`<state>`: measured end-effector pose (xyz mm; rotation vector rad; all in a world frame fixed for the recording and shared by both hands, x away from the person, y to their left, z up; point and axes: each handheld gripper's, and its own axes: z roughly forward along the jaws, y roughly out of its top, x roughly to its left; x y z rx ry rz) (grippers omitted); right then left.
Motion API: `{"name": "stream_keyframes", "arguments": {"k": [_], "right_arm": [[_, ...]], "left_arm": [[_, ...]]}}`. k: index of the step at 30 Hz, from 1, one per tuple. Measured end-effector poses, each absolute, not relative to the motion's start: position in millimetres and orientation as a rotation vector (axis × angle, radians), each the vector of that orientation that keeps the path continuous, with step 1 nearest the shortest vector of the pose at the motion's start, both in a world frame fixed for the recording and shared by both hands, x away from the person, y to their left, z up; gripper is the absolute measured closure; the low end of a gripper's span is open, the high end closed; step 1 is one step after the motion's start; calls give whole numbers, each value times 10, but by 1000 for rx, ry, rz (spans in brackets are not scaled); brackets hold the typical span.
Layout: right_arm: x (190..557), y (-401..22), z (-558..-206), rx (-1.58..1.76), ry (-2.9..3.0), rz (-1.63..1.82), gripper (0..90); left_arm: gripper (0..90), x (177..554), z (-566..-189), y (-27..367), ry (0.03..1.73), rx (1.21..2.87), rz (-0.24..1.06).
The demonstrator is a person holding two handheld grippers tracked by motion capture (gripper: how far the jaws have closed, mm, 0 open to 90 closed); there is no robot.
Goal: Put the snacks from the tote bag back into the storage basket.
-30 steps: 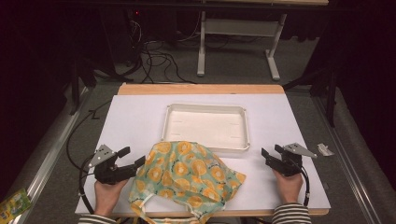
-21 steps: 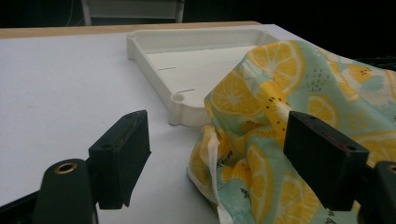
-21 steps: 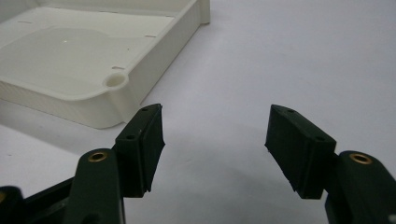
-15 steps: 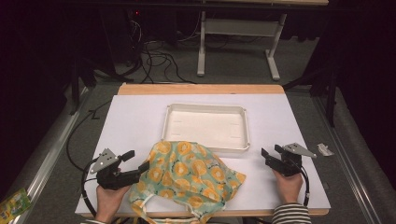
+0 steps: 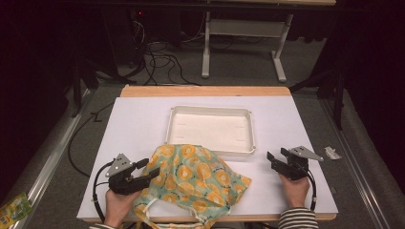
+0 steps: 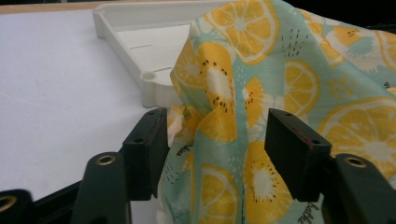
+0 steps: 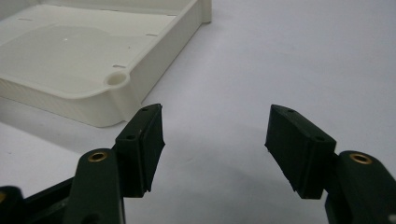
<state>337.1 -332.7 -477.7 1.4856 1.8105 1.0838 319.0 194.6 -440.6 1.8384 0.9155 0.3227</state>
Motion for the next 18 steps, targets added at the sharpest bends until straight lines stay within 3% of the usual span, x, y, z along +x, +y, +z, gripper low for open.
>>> {"name": "stream_keyframes", "arguments": {"k": [18], "right_arm": [[3410, -3220, -4782, 1421, 1905, 979, 368]], "left_arm": [[778, 3232, -4556, 1911, 901, 1859, 284]]}}
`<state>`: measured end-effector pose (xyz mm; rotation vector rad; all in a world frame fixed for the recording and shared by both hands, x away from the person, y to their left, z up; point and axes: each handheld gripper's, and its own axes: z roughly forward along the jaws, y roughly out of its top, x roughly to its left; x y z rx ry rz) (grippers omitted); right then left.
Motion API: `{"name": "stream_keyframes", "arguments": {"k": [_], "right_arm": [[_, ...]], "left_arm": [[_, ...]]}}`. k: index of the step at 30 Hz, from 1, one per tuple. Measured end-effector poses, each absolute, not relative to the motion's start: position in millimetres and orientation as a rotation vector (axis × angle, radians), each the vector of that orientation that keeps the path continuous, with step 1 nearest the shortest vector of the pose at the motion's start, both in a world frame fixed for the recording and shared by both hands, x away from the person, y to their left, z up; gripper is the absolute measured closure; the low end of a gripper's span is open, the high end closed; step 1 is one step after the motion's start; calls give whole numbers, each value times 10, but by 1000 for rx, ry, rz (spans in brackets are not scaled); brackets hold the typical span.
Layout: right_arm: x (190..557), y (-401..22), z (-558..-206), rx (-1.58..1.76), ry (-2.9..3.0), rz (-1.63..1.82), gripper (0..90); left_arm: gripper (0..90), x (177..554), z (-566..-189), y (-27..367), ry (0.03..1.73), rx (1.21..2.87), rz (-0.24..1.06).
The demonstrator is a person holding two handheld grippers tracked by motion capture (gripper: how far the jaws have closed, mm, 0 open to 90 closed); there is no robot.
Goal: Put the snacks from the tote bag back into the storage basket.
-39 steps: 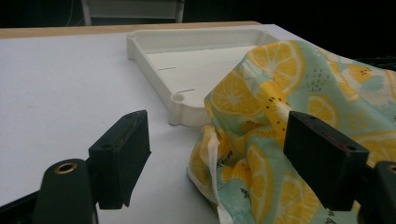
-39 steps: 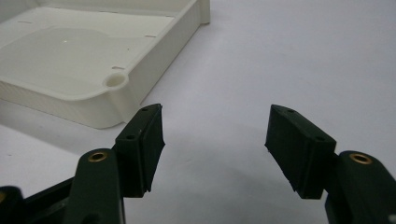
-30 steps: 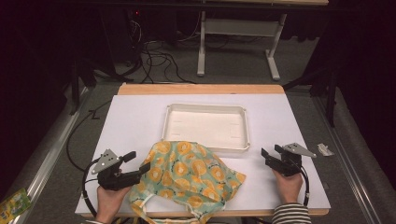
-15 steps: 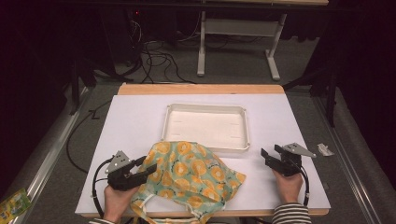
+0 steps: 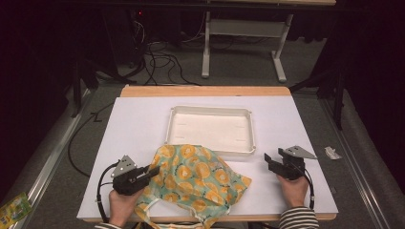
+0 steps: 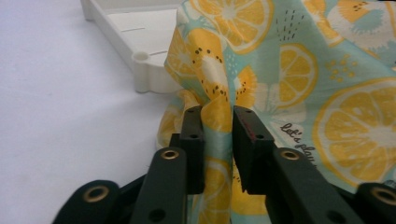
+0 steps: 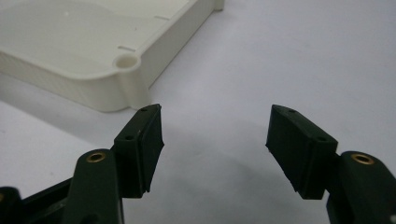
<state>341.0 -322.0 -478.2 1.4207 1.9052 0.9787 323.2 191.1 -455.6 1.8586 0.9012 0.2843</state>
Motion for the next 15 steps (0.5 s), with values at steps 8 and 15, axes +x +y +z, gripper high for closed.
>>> {"name": "stream_keyframes", "arguments": {"k": [8, 15], "right_arm": [[3425, -3218, -4775, 1433, 1924, 978, 392], [3354, -3100, -4743, 1450, 1977, 1059, 434]], "left_arm": [[867, 3220, -4575, 1890, 874, 1866, 271], [896, 3198, -4595, 1896, 870, 1833, 254]]}}
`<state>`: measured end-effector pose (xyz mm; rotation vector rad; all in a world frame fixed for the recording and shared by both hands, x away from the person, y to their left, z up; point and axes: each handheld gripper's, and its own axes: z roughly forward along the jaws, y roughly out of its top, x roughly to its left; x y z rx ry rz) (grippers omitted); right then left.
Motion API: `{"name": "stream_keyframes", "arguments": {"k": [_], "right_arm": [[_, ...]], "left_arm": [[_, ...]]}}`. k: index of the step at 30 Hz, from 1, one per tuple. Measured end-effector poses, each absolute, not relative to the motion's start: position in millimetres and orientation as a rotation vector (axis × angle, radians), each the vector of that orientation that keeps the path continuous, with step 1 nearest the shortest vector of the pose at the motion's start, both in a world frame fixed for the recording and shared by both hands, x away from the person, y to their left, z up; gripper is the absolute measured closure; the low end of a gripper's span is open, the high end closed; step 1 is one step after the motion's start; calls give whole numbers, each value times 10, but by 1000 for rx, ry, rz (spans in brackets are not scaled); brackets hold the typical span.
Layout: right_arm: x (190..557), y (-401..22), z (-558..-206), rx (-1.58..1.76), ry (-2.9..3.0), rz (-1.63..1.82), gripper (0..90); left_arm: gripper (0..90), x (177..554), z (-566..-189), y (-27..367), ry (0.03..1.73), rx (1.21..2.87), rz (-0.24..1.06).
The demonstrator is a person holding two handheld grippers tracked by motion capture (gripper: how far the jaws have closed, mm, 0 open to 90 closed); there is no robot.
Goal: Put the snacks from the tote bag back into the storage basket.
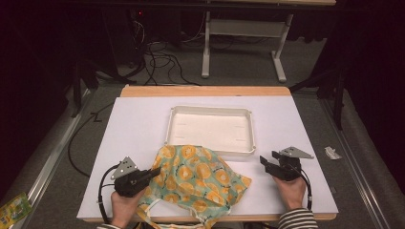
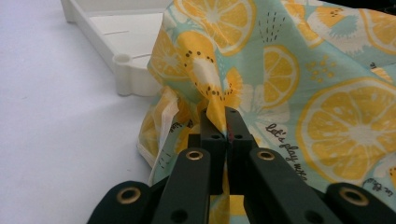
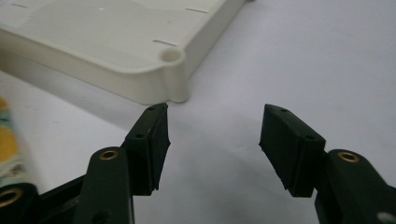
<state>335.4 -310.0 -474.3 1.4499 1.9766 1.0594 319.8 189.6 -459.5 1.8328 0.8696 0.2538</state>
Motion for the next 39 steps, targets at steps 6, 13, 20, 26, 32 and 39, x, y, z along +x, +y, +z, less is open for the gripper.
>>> {"name": "stream_keyframes", "arguments": {"k": [6, 13, 20, 26, 32, 39], "right_arm": [[3246, -2952, -4644, 1404, 2007, 1112, 460], [3169, -2824, -4600, 1371, 2057, 1150, 442], [3001, -2638, -4500, 1288, 2082, 1185, 448], [2940, -2525, -4483, 1261, 2121, 1204, 474], [2883, -2470, -4450, 1229, 2140, 1236, 489], [2803, -2369, -4373, 1193, 2169, 1249, 484]], "left_arm": [[899, 3190, -4606, 1906, 872, 1808, 226], [900, 3188, -4613, 1898, 869, 1812, 228], [900, 3183, -4596, 1873, 862, 1810, 233], [900, 3188, -4596, 1866, 865, 1800, 222], [900, 3191, -4582, 1849, 857, 1802, 220], [900, 3192, -4550, 1809, 848, 1805, 224]]}}
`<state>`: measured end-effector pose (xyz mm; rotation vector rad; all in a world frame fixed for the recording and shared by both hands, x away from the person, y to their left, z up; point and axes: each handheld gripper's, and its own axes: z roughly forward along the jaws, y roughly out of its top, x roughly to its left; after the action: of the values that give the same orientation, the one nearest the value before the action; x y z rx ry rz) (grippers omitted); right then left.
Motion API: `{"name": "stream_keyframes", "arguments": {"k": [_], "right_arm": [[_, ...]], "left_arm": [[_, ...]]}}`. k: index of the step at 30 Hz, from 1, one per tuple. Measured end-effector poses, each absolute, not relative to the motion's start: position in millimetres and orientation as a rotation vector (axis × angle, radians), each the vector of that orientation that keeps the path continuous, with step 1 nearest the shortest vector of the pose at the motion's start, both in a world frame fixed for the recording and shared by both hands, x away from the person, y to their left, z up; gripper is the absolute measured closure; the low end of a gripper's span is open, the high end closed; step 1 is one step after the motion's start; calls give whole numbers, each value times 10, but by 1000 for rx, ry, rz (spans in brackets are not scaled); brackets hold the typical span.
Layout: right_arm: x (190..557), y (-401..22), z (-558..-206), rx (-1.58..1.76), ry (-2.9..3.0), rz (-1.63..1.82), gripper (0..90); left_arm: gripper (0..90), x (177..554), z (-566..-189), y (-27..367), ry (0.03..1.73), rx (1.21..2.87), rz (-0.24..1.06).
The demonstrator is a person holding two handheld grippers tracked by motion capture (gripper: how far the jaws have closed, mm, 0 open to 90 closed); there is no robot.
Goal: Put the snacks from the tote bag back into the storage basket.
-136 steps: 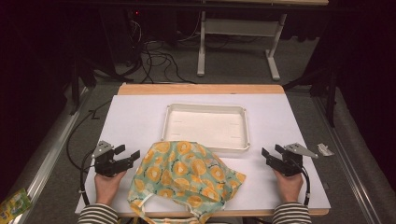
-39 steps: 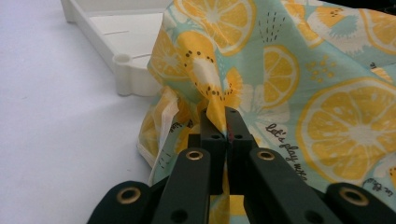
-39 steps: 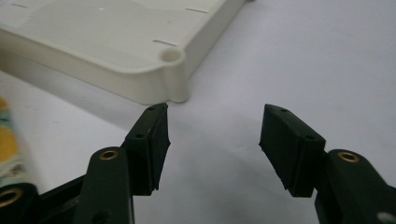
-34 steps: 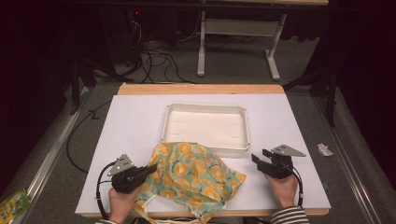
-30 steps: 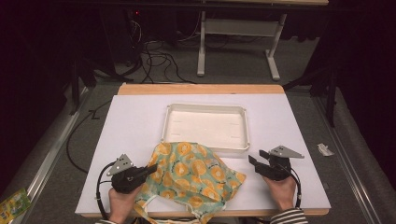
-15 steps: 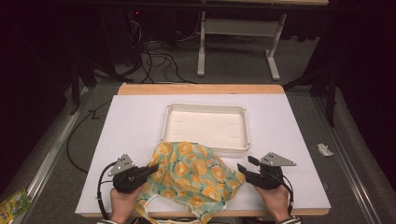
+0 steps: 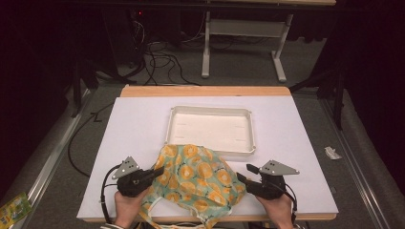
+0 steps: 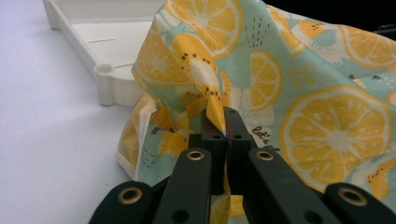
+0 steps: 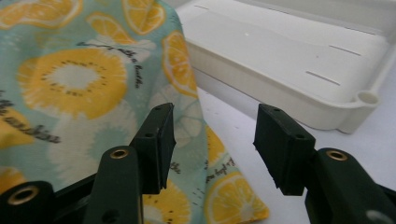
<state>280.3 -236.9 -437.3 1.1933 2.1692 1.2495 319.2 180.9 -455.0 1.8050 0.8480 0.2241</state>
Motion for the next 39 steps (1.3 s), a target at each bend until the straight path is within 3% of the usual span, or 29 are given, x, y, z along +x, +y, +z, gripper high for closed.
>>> {"name": "stream_keyframes", "arguments": {"k": [28, 39], "right_arm": [[2582, -2057, -4033, 1042, 2253, 1389, 475], [2557, -1907, -4052, 1008, 2315, 1399, 459]], "left_arm": [[900, 3178, -4504, 1724, 825, 1804, 222], [900, 3171, -4490, 1679, 814, 1806, 221]]}}
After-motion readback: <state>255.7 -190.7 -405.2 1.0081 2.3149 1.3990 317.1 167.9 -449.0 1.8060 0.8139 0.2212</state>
